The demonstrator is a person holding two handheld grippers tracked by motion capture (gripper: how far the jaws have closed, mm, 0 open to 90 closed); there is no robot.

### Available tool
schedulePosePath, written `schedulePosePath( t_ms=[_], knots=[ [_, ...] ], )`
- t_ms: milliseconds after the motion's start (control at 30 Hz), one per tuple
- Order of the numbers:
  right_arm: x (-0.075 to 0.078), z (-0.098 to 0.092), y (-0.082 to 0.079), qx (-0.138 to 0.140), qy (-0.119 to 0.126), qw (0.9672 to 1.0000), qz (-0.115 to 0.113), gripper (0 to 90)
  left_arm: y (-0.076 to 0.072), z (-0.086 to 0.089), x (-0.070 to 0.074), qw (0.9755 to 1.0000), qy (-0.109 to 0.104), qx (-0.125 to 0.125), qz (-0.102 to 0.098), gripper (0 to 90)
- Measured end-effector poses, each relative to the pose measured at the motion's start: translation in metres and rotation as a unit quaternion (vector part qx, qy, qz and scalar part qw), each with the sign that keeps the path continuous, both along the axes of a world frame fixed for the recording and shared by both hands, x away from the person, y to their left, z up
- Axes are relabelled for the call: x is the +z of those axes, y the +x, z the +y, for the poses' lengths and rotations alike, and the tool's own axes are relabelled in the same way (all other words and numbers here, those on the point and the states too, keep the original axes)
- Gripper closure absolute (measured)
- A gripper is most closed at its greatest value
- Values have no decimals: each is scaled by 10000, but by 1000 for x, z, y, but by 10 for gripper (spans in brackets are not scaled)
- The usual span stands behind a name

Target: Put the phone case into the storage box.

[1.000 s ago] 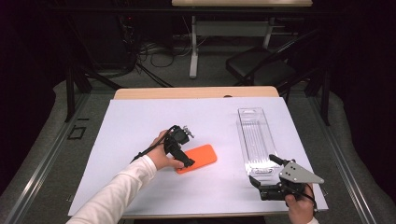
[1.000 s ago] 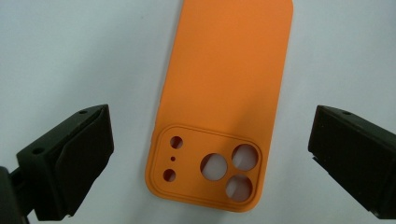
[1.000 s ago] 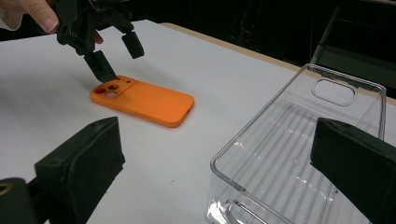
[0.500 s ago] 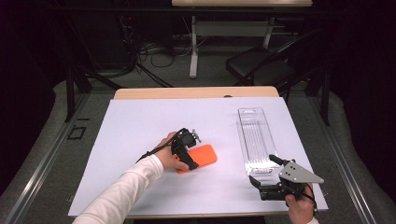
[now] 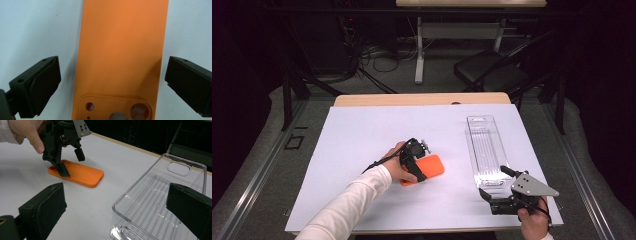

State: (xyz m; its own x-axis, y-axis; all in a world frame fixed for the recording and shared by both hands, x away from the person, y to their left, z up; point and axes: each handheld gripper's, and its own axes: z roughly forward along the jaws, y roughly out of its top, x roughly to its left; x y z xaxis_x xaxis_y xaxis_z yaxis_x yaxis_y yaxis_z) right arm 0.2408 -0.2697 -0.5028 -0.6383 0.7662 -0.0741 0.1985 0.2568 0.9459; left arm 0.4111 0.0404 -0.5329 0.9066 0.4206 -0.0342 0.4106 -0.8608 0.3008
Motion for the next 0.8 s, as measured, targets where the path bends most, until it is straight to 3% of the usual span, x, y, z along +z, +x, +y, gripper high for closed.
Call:
schedulePosePath(
  t_ms=[500,800],
  knots=[
    [0,0,0,10,-47,10000,11,21,0,-8,-6,9998,111,-149,-46,41],
    [0,1,0,14,-30,10000,43,21,3,-7,-7,9998,99,-170,56,45]
  ],
)
